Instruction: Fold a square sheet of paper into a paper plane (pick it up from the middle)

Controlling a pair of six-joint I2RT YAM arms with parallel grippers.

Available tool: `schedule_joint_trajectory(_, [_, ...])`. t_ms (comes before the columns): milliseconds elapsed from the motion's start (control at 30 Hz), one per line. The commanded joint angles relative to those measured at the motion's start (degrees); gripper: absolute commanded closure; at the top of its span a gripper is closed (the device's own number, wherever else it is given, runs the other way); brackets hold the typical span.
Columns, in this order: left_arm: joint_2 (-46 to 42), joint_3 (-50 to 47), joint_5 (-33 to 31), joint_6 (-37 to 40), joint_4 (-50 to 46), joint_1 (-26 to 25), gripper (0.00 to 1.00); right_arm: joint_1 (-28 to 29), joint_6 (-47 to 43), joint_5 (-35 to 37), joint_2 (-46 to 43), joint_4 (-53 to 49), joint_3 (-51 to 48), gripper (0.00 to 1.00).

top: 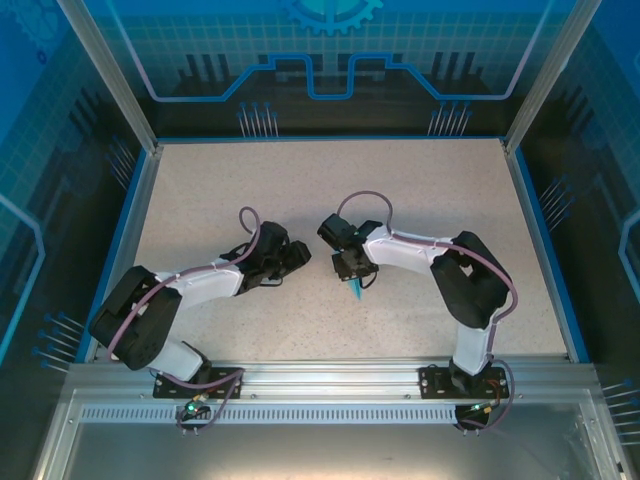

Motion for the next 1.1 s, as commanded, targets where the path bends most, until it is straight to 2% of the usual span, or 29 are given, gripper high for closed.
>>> schedule_joint_trajectory(0, [-0.98,-0.39,-1.36,1.55,-2.13,0.31,0.43,0.9,-0.03,0.89,1.45,-1.53,1.59,0.77])
schedule_joint_trajectory(267, [-1.16,0.1,-1.57,1.92,-3.18,0.48,0.41,0.94,0.74,1.83,3.38,-1.24,1.85,0.79])
schedule_joint_trajectory(533, [-2.38,0.23,-2.74,2.32,-5.41,0.7,0.36,1.03,1.39,3.42,1.96,-1.85,2.14,0.9])
schedule_joint_trajectory(733, [-5.2,0.09,-6.86,2.92,-11.06,1.01,0.25,0.14,-1.7,4.32,0.97,-1.74,6.64,0.91])
schedule_joint_trajectory(900, [-9.2,0.02,-13.96,4.27,-19.22,1.19,0.08,-1.67,-4.68,3.36,4.58,-0.18,13.19,0.91])
schedule_joint_trajectory(1000, [-12.01,-0.28,-17.63,5.38,-23.56,1.46,0.02,-2.38,-5.72,2.93,7.62,0.65,17.09,0.91])
schedule_joint_trajectory(1067, [-13.97,-0.63,-19.91,6.07,-25.6,1.63,0.02,-2.82,-5.97,2.03,9.63,0.95,19.71,0.91])
